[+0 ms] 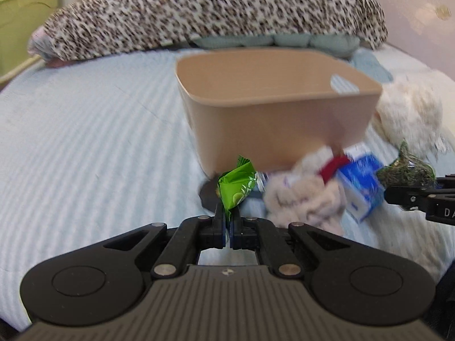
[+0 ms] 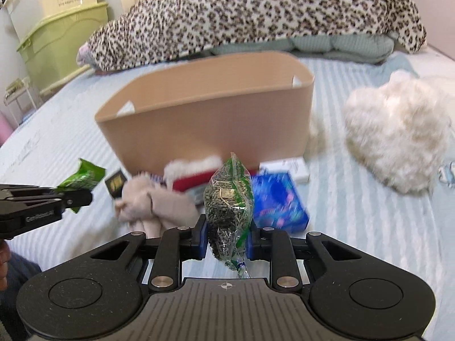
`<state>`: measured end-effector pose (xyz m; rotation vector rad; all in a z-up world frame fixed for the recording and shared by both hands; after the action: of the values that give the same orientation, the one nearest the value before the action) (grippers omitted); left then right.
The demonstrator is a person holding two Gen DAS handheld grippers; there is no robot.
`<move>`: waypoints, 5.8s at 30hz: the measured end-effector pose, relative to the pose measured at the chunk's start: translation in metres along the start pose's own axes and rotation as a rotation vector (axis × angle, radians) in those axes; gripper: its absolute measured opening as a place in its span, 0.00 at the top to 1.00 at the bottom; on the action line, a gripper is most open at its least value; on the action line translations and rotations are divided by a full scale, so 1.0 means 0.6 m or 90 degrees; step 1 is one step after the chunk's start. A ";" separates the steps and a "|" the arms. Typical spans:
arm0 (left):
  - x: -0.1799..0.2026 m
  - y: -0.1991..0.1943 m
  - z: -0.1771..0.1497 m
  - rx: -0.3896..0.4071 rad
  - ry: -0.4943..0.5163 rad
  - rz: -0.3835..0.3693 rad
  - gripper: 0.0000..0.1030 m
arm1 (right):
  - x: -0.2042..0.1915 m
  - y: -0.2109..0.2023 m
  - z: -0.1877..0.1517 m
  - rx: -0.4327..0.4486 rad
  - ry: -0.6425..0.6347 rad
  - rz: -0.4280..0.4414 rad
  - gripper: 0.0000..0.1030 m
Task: Organize objects
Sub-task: 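Carry both items over the beige basket and open both tools to drop them, then grasp the black box with the left tool while the right tool grasps the blue tissue pack, then carry both items over the basket and open both tools to release them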
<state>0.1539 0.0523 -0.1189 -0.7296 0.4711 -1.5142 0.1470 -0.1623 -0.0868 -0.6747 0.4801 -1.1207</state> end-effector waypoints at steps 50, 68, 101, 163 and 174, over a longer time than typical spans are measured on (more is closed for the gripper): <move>0.025 0.005 0.144 -0.021 0.016 0.049 0.06 | 0.072 0.003 0.133 0.036 -0.031 -0.093 0.00; -0.044 0.091 0.023 -0.113 0.071 0.075 0.06 | 0.046 0.096 -0.016 -0.105 -0.040 -0.038 0.00; -0.001 0.076 -0.005 -0.029 0.046 -0.017 0.52 | 0.047 0.081 -0.020 -0.047 -0.013 -0.048 0.10; 0.073 0.126 0.183 0.035 0.074 0.084 0.23 | 0.072 0.138 0.202 0.033 -0.113 -0.130 0.06; 0.083 0.038 0.175 0.063 0.067 0.050 0.07 | 0.075 0.044 0.184 0.061 -0.092 -0.120 0.03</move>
<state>0.2443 0.0154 -0.0522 -0.5506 0.4946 -1.4968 0.2539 -0.1692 -0.0280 -0.7216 0.2418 -1.2534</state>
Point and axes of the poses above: each gripper's, at about its wrist camera, not at the fingertips, and y roughly the way its jaws point, x to its right, z to its top, the point moved 10 cm from there along y, roughly the way its jaws point, and after that the axes turned 12 degrees about -y, right-handed, at the moved point
